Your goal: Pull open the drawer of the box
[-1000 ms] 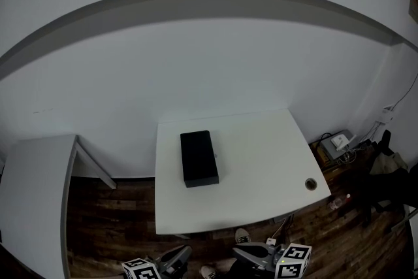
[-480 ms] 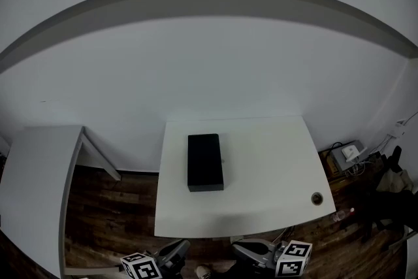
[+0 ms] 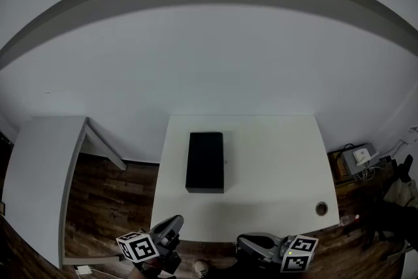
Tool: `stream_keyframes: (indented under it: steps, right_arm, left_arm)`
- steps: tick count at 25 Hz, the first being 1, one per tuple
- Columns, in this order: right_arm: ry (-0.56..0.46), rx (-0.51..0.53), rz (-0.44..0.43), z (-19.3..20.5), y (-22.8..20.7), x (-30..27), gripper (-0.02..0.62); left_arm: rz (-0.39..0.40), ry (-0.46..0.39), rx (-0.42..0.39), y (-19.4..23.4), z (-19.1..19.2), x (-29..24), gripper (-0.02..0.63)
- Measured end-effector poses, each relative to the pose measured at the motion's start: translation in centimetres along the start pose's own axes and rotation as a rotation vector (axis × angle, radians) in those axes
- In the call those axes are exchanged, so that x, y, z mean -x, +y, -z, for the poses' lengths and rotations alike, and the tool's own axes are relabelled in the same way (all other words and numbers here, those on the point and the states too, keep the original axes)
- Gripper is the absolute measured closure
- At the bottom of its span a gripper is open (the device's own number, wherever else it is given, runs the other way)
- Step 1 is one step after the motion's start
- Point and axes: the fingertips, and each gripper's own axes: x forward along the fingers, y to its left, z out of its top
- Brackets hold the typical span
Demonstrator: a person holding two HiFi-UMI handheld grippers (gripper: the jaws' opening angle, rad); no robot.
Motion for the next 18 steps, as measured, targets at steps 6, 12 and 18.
stream_keyframes:
  steps: [6, 12, 18]
  right_arm:
    - [0.005, -0.032, -0.007, -1.8, -1.8, 0.8, 0.588]
    - [-0.005, -0.056, -0.004, -3.0, -3.6, 2.0, 0.588]
    - [0.004, -0.074, -0.016, -3.6, -4.6, 2.1, 0.589]
  left_arm:
    - [-0.089, 0.011, -0.069, 2.8, -3.6, -3.9, 0.576]
    - [-0.221, 0.066, -0.152, 6.1, -5.9, -7.4, 0.51]
    - [-0.33, 0.158, -0.175, 9.3, -6.2, -10.3, 0.503]
